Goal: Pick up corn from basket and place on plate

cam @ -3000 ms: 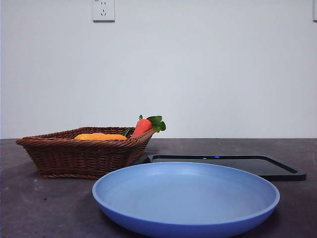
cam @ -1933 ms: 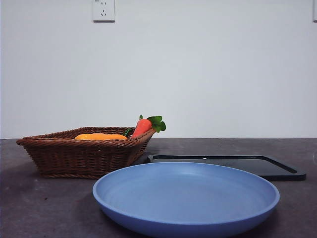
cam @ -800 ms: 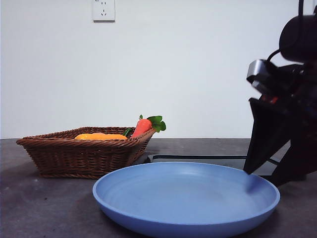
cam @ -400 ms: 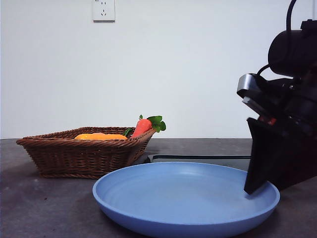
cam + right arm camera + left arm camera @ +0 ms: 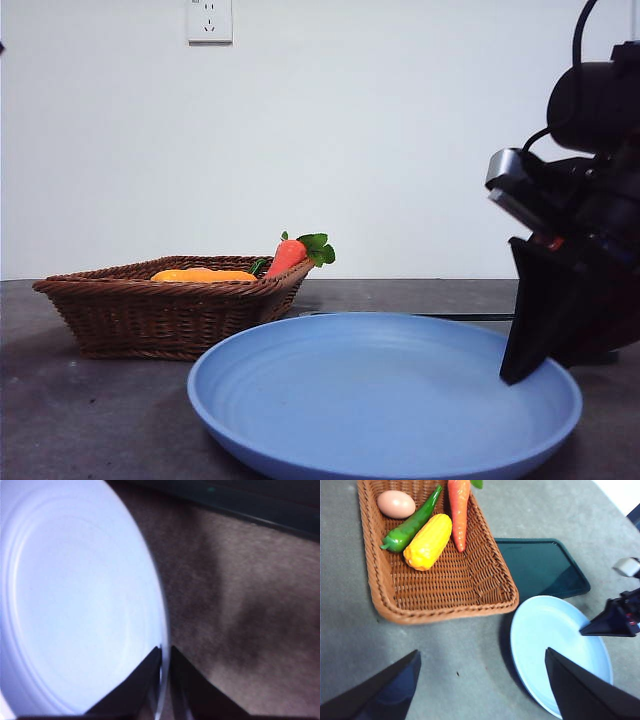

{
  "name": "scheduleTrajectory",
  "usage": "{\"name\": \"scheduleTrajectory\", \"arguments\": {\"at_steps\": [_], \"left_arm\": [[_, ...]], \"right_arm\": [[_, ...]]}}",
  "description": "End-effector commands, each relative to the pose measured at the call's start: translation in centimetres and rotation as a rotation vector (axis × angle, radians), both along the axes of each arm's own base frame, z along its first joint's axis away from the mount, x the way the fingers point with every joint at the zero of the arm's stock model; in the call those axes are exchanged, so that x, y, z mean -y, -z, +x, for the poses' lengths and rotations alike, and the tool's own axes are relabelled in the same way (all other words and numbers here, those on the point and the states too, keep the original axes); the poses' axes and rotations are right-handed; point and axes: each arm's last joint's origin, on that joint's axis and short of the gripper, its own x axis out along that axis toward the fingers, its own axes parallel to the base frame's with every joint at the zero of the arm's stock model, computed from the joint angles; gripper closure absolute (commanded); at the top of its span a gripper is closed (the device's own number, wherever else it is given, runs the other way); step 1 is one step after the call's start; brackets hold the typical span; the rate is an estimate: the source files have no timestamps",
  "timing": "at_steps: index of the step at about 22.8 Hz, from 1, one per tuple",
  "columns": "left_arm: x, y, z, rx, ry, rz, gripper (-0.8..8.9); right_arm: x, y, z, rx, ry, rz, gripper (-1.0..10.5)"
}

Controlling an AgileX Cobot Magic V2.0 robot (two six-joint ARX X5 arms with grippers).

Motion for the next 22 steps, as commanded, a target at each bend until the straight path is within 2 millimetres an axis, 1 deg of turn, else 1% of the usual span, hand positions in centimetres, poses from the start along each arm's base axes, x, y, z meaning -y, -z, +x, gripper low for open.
{"name": "scheduleTrajectory", "arguments": {"at_steps": [1,4,7,11,13,16,19,22], "left_arm": [[0.3,-1.0,1.3,0.024,0.032,0.024,4.09],[0.8,-1.6,3.2,0.021,0.042,0.06,4.1],[1.8,-2.1,5.3,0.02,0.059,0.122,4.09],[4.7,-2.6,10.2,0.02,0.117,0.29,4.09],[6.5,-2.4,12.9,0.005,0.153,0.362,4.09],[9.0,-1.5,16.9,-0.015,0.202,0.454,4.1],[11.0,0.2,20.6,-0.048,0.232,0.548,4.1],[12.1,2.1,22.9,-0.081,0.259,0.595,4.1]], "right_arm": [[0.1,-1.0,0.0,0.042,0.008,0.01,9.5],[0.5,-2.5,-0.5,0.081,0.022,0.023,9.5],[1.2,-4.0,-1.3,0.113,0.04,0.033,9.5],[2.7,-6.5,-3.2,0.171,0.081,0.048,9.5],[3.2,-7.6,-4.1,0.202,0.105,0.062,9.5],[3.6,-9.3,-5.3,0.254,0.119,0.084,9.5],[3.8,-11.3,-5.9,0.314,0.123,0.104,9.5],[3.8,-12.8,-6.1,0.361,0.128,0.12,9.5]]}}
